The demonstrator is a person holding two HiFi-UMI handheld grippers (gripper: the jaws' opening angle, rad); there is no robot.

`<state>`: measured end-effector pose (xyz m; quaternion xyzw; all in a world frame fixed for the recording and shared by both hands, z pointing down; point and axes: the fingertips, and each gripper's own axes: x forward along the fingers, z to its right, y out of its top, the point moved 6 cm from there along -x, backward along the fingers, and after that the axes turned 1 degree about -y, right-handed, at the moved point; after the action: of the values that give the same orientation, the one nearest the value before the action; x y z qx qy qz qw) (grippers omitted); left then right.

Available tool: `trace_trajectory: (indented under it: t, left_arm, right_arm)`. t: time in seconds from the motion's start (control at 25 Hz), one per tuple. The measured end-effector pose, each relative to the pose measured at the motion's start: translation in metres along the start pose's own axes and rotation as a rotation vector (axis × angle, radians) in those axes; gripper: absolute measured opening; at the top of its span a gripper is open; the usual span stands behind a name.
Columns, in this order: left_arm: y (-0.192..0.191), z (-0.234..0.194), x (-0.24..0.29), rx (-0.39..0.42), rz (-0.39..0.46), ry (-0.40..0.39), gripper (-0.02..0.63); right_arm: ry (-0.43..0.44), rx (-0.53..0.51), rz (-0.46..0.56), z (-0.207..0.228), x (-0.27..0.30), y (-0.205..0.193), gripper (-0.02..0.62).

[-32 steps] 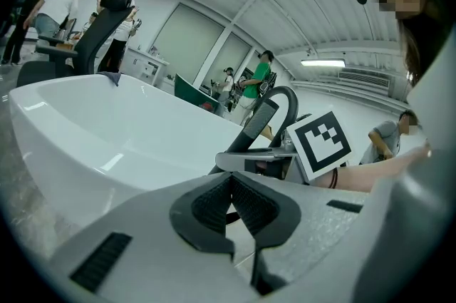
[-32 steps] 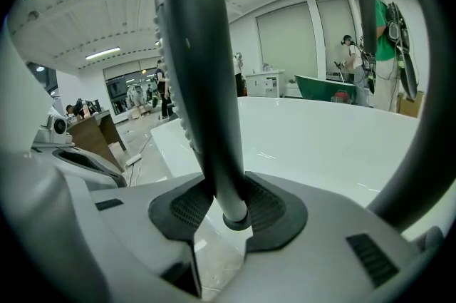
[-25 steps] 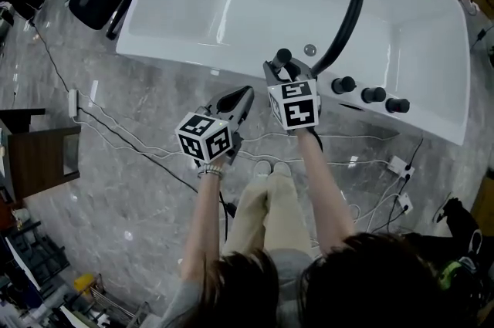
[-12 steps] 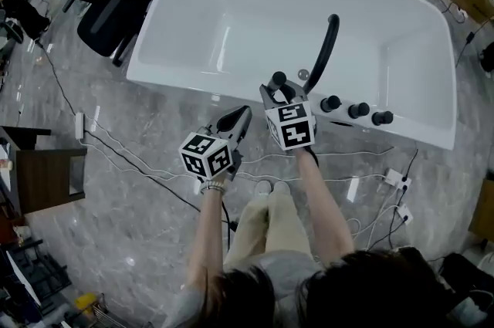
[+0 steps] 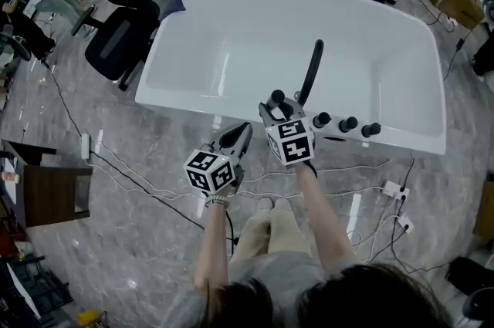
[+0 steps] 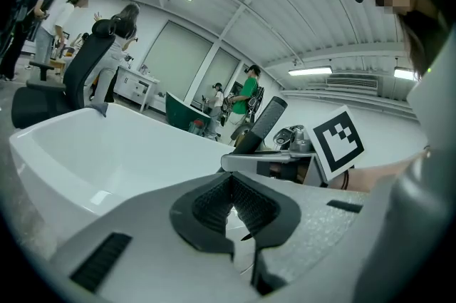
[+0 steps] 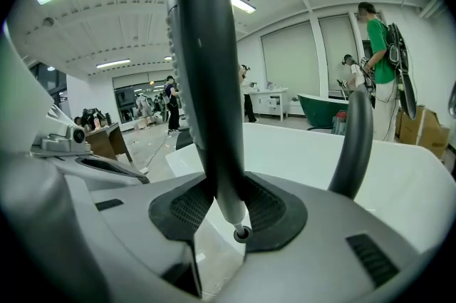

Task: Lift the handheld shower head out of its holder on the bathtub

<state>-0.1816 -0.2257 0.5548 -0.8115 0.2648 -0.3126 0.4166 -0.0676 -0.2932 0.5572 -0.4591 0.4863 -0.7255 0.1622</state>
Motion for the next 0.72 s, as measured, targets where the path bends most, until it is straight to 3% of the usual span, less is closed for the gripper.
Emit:
trace_trajectory:
  t: [0.72]
  left_arm:
    - [0.049, 0.056, -0.023, 0.080, 0.078, -0.053, 0.005]
  right_arm:
    - [-0.038, -0.038, 0.117, -0.001, -0.079, 0.059, 0.132]
